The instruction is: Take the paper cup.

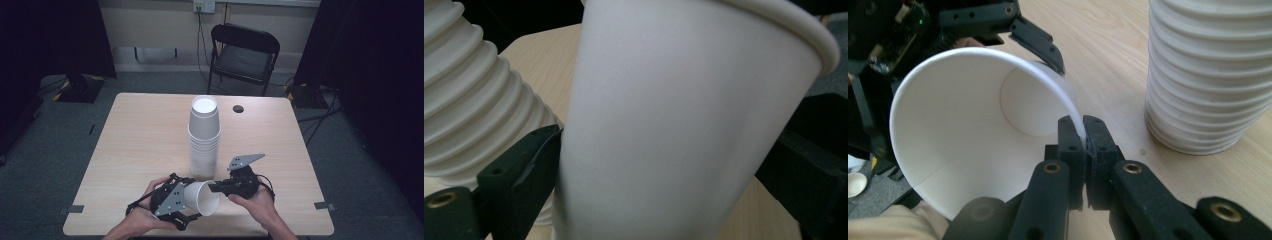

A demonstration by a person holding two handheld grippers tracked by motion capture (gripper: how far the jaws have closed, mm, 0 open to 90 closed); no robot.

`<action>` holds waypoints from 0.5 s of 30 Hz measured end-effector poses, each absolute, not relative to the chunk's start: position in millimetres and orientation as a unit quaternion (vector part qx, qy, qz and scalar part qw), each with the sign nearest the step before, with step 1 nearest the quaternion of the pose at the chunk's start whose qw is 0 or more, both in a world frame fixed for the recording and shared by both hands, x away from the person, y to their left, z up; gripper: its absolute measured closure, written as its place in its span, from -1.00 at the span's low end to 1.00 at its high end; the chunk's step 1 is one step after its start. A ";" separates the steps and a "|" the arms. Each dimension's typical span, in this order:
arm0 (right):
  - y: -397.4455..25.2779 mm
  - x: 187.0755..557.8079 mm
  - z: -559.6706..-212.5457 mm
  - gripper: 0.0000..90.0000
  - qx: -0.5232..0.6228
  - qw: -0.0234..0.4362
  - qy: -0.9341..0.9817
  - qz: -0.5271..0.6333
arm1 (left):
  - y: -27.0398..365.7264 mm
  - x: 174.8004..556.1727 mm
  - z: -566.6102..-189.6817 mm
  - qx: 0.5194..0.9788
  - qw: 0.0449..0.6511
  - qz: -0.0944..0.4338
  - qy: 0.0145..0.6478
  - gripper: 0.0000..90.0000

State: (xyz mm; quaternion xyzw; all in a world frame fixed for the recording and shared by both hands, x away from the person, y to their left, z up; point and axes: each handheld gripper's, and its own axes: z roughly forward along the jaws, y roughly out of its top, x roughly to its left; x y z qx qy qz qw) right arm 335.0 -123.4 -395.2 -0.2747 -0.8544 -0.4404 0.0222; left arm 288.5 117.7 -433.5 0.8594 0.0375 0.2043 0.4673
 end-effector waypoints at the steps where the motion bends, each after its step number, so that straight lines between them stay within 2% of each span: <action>1: -122.8 334.9 -395.4 0.95 -0.276 0.024 -0.853 -0.441 | 117.7 288.6 -434.0 0.860 0.466 0.205 0.039 -0.81; 7: -123.3 334.5 -397.9 0.95 -0.288 0.024 -0.845 -0.450 | 117.4 289.4 -438.0 0.855 0.473 0.205 0.048 -0.78; 15: -127.1 332.9 -394.9 0.92 -0.272 0.007 -0.830 -0.487 | 120.3 294.6 -440.8 0.829 0.531 0.147 0.100 -0.76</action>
